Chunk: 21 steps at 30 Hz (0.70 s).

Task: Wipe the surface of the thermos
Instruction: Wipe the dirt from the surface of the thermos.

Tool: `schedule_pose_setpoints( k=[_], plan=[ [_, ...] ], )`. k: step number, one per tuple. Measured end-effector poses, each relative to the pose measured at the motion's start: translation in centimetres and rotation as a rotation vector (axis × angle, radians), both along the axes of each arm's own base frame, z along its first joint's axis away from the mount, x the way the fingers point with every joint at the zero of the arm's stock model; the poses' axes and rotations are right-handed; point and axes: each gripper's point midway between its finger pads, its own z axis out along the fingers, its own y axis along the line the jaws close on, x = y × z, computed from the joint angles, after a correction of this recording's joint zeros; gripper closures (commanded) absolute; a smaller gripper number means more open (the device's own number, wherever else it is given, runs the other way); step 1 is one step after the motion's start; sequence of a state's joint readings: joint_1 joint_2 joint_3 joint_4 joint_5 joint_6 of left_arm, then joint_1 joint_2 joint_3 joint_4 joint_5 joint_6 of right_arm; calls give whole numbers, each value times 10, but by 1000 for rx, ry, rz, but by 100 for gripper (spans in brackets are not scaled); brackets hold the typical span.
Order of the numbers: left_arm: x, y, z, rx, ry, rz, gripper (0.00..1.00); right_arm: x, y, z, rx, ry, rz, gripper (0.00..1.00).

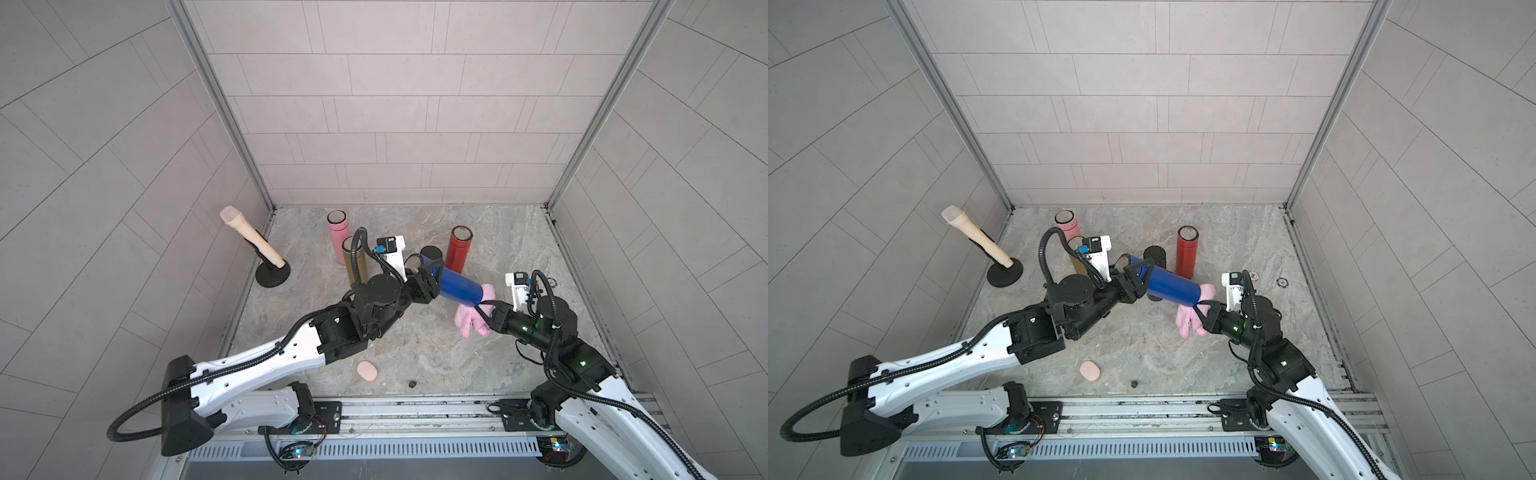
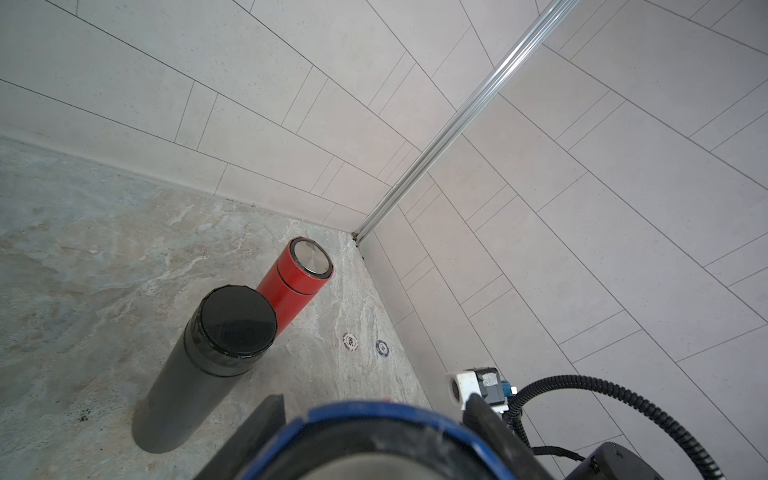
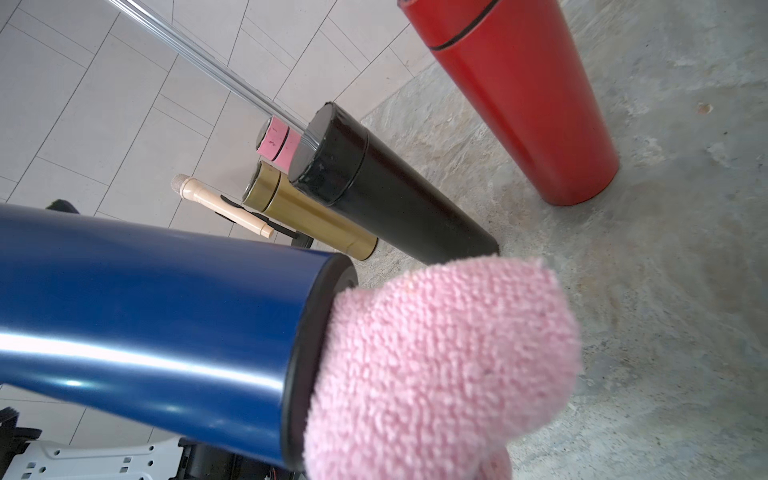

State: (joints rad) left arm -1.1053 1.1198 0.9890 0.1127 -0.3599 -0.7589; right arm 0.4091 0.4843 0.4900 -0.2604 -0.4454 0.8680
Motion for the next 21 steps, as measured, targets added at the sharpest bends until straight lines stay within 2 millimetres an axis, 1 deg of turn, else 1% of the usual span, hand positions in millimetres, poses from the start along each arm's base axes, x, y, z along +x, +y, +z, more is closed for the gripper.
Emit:
schedule_pose_setpoints(
  k=[6,10,14,17,20,21],
  plan=[
    [-1,4,5,-48,6,1,100,-9,-11,20,-42,-26,-20,100],
    [-3,4,15,-86,-4,-7,100,-8,-13,36,-54,-46,-27,100],
    [-2,6,20,-105,-13,-7,100,-3,-13,45,-78,-54,-26,100],
    [-2,5,22,-114,-15,-11,100,-4,-19,52,-148,-63,-36,100],
    [-3,6,24,-115,-16,-13,100,-6,-28,67,-215,-103,-55,100],
    [-3,6,22,-102,-15,-13,100,-6,-31,74,-238,-125,-62,100]
  ],
)
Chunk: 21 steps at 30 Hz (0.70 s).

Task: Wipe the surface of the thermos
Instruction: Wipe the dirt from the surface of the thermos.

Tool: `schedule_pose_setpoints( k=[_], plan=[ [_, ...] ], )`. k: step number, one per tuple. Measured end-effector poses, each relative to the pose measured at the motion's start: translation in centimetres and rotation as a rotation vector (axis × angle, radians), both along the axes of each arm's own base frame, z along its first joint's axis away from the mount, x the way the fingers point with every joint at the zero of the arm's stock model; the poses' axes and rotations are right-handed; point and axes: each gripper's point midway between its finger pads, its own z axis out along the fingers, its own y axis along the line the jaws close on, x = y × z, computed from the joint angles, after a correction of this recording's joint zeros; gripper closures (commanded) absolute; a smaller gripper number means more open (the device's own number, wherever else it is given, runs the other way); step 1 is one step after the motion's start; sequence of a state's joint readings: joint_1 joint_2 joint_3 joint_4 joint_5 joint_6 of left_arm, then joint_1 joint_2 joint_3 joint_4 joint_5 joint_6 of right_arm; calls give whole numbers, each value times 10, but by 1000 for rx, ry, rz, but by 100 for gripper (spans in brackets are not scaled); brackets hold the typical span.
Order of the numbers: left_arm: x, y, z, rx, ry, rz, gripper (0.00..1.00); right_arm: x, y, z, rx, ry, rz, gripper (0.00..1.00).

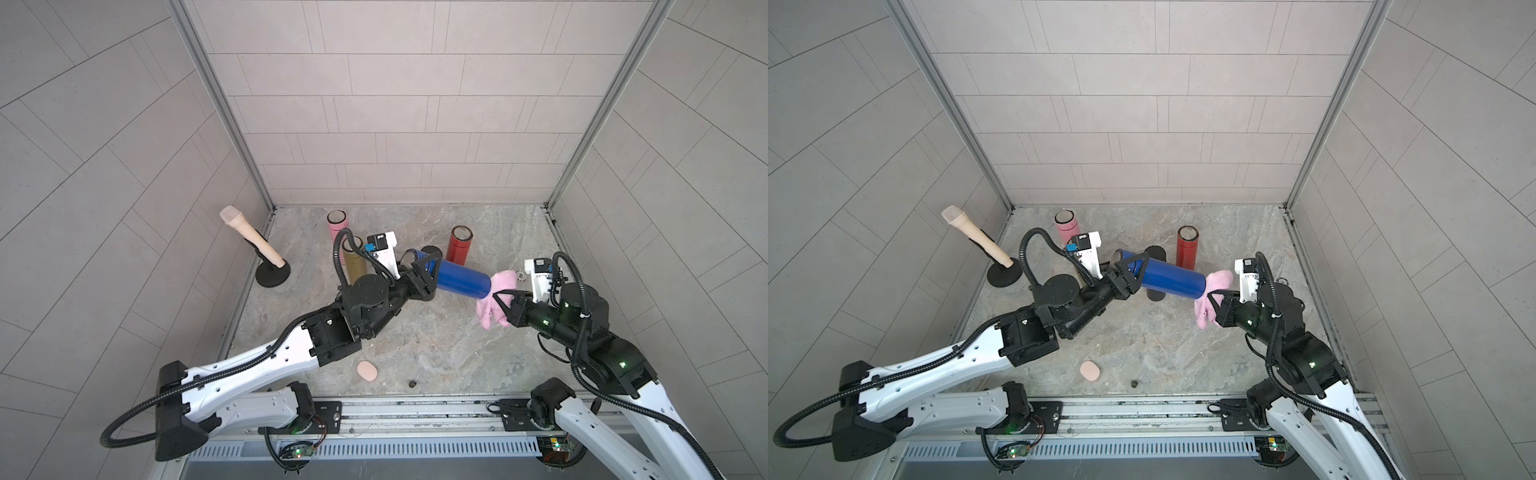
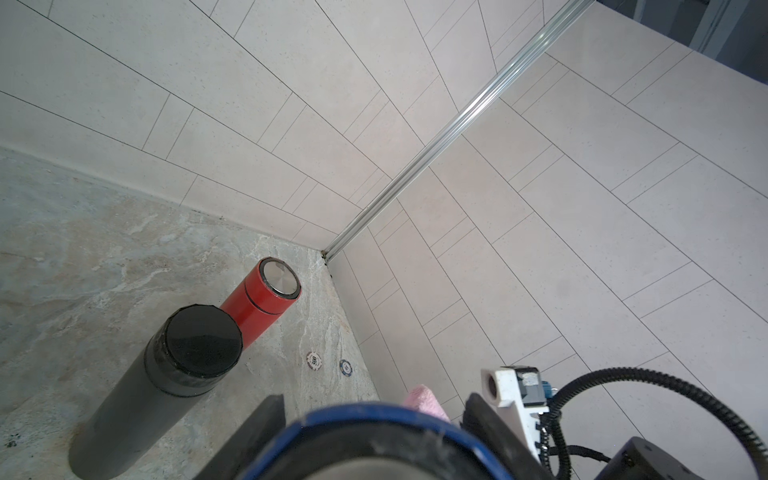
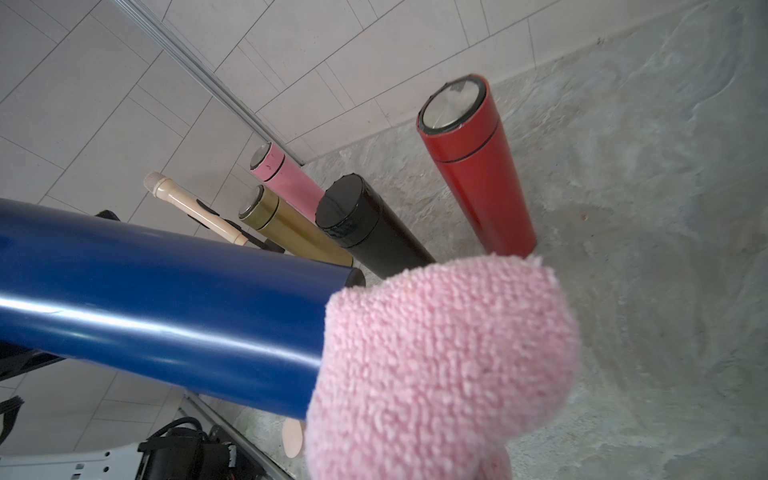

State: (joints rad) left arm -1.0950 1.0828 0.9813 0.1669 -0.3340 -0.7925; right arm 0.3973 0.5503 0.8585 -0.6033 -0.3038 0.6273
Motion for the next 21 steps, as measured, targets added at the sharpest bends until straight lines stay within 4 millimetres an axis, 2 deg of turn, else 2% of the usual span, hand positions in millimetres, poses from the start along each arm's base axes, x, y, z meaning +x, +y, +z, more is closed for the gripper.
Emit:
schedule_pose_setpoints(
  k=[5,7,9,13,16,19,21],
  plan=[
    [0,-3,-27,108,39,-12,100,2,-7,51,-76,-148,-4,100],
    [0,-3,-34,135,51,-13,100,3,1,66,-58,-192,41,100],
    [0,-3,-40,156,62,-10,100,1,21,72,4,-223,142,100],
    [2,-4,-49,185,77,0,100,-14,68,61,71,-195,380,100],
    [5,-8,-57,208,92,-1,100,-40,105,48,52,-163,569,100],
    [6,-12,-59,214,98,-10,100,-51,119,28,-12,-151,624,100],
    [6,-13,-59,214,99,-17,100,-43,114,10,-72,-139,576,100]
  ],
)
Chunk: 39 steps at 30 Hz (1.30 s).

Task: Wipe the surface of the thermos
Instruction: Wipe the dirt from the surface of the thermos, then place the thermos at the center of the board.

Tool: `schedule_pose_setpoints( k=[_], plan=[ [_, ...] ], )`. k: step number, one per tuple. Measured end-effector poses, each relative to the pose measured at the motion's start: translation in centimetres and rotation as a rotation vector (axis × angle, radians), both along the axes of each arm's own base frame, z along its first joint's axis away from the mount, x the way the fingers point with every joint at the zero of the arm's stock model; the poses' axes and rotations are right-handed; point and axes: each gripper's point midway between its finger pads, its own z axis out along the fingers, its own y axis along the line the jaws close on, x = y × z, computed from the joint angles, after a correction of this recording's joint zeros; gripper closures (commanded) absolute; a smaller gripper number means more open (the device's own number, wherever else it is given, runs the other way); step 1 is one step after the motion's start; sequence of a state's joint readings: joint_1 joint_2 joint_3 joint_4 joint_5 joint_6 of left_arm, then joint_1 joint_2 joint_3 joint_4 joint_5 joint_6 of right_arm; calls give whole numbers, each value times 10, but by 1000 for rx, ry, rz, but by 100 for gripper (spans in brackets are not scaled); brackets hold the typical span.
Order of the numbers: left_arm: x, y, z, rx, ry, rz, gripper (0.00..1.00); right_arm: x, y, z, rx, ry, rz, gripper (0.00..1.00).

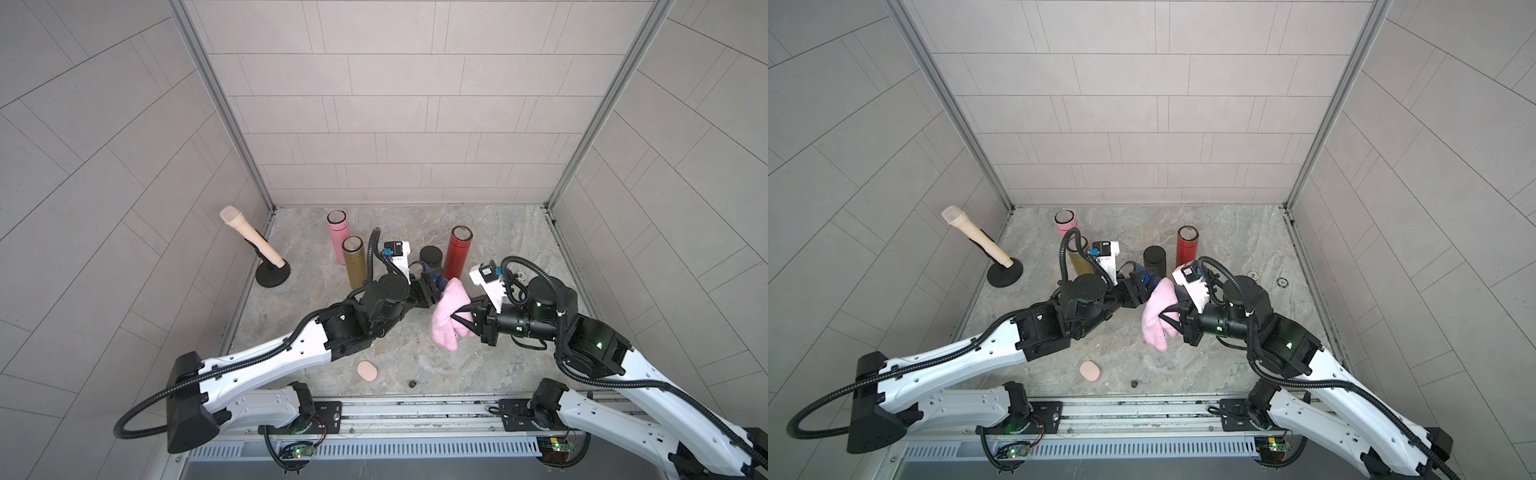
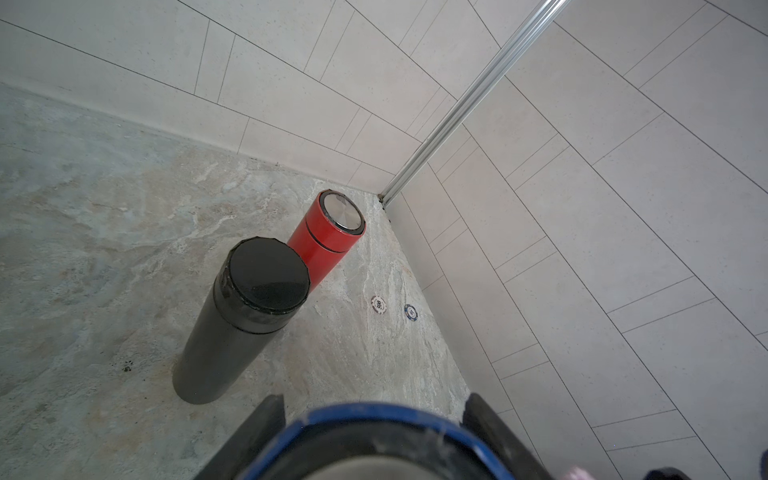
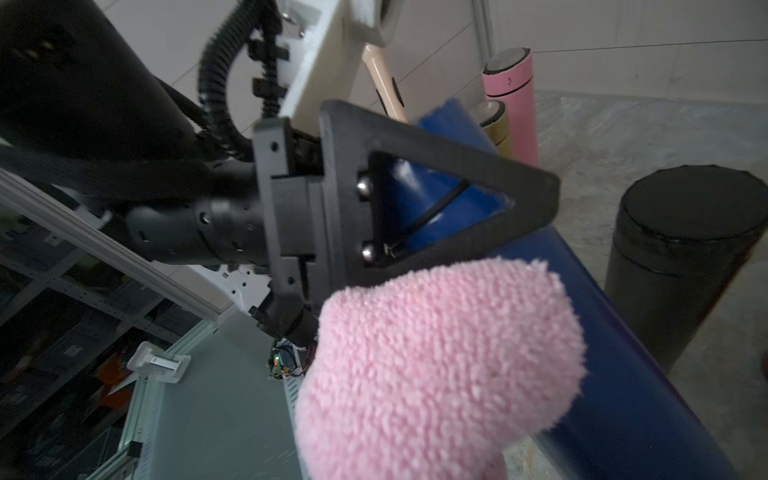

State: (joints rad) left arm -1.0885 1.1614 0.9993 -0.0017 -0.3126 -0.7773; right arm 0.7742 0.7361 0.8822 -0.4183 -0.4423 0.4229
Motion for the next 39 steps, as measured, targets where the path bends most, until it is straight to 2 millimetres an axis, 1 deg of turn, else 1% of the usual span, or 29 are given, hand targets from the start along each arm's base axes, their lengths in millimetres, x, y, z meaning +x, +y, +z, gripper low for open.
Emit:
schedule_pose_setpoints(
  k=[3,4,6,7,9,11,12,15,17,19,21,23,25,27,30,32,34,36,39],
  plan=[
    [-1,3,1,2,1,0,100,15,-13,-37,-97,18,-103,100],
    [-1,7,2,6,2,9,100,18,-18,-50,-129,30,-134,100],
    [0,17,4,12,3,23,100,23,-28,-70,-185,48,-183,100],
    [-1,23,8,14,-2,31,100,24,-33,-79,-212,56,-207,100],
    [-5,36,16,19,-17,47,100,26,-44,-89,-254,63,-253,100],
    [-9,53,28,41,-38,66,100,29,-54,-89,-274,54,-301,100],
    [-11,62,38,64,-58,82,100,30,-58,-87,-275,45,-321,100],
    [-10,87,78,135,-128,143,100,33,-69,-70,-255,9,-374,100],
    [-4,102,107,183,-180,198,100,35,-71,-59,-238,-11,-396,100],
    [8,114,129,232,-219,255,100,38,-73,-46,-220,-33,-414,100],
    [24,121,135,290,-232,302,100,42,-72,-39,-213,-43,-430,100],
    [46,125,129,362,-223,342,100,47,-70,-38,-218,-43,-441,100],
    [68,122,115,434,-203,360,100,51,-69,-41,-229,-41,-451,100],
    [94,111,87,514,-163,351,100,56,-68,-45,-245,-36,-461,100],
    [123,92,44,612,-106,312,100,59,-69,-46,-255,-42,-473,100],
    [139,85,21,652,-77,298,100,62,-72,-43,-255,-52,-484,100],
    [152,79,4,667,-56,286,100,65,-75,-39,-256,-61,-496,100],
    [165,80,-10,673,-36,292,100,69,-78,-36,-254,-67,-511,100],
    [187,88,-28,671,-14,325,100,74,-81,-36,-253,-61,-526,100]
  ],
)
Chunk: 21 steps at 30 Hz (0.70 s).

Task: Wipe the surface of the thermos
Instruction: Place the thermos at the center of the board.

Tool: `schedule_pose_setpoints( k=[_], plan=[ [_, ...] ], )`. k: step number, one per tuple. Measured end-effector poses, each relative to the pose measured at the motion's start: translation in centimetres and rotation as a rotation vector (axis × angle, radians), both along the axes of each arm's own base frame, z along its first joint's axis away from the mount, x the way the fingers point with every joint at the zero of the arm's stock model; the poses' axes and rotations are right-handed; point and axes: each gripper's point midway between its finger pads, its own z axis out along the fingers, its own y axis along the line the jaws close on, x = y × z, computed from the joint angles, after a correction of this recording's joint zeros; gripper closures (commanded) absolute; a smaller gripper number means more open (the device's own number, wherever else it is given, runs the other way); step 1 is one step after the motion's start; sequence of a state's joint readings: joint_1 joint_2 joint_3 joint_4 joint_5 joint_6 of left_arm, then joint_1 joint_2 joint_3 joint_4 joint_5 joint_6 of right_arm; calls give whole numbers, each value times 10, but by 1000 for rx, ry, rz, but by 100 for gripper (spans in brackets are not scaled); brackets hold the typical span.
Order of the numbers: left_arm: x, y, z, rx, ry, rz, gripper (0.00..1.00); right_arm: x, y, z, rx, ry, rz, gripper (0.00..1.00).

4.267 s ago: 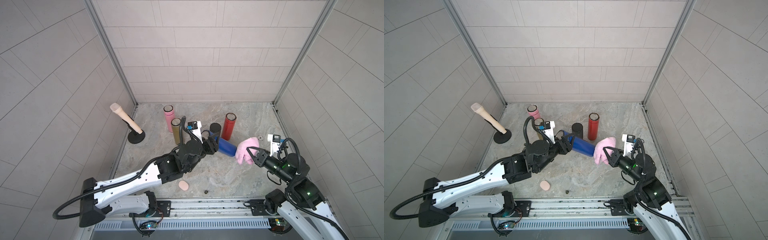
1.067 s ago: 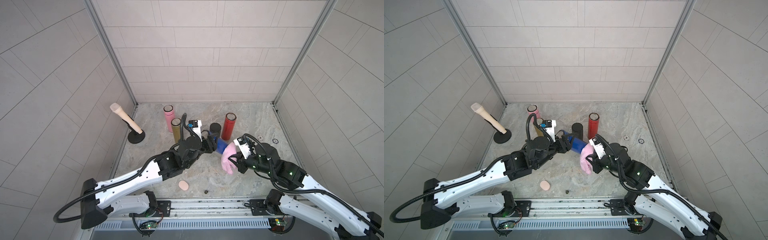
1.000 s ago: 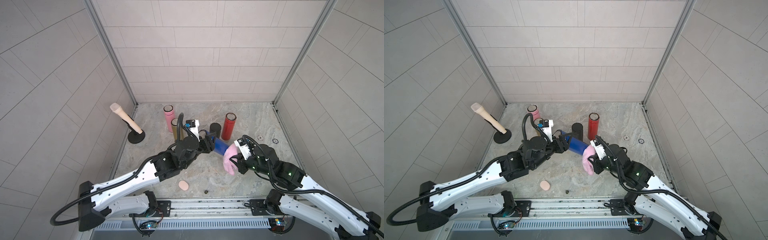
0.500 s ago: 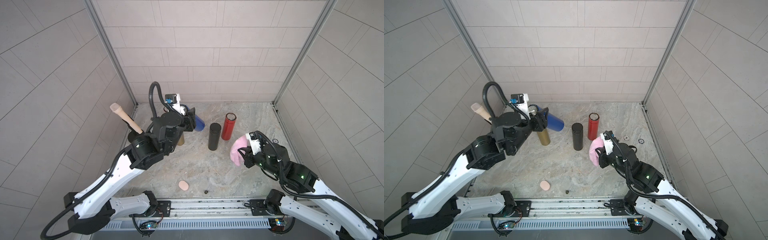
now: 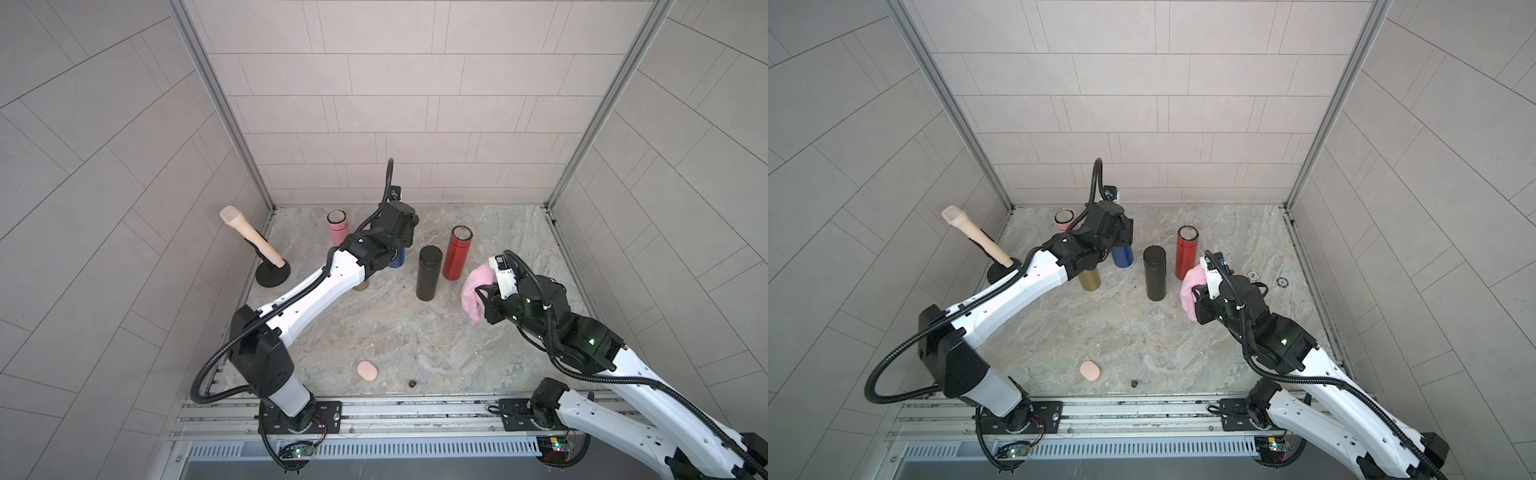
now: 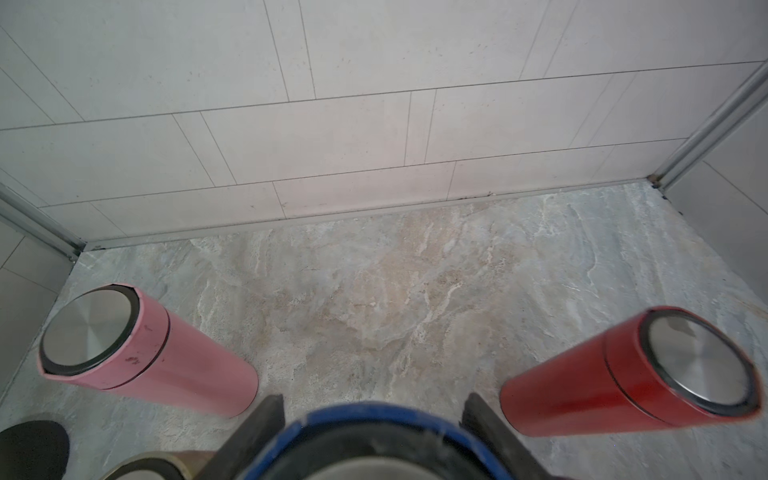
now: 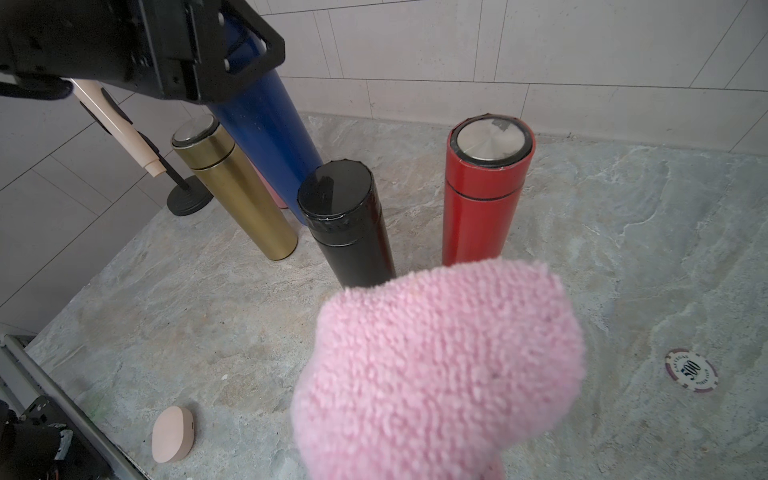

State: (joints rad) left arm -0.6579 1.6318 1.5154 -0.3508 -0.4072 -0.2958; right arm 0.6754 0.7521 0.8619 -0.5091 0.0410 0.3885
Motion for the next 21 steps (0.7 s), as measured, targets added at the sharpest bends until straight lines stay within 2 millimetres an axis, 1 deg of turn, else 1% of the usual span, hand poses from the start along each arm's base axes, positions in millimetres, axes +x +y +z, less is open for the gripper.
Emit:
schedule_pose_setpoints(
  k=[6,11,18,21],
  plan=[
    [33,6,-41,-2,25,36,100,8,3,-4,10,17,1,100],
    [45,-2,-66,9,39,37,100,11,6,-10,7,40,11,100],
    [52,-4,-81,5,39,49,100,16,3,-14,13,60,8,100],
    [53,-2,-83,5,36,60,100,17,2,-15,18,64,4,100]
  ],
)
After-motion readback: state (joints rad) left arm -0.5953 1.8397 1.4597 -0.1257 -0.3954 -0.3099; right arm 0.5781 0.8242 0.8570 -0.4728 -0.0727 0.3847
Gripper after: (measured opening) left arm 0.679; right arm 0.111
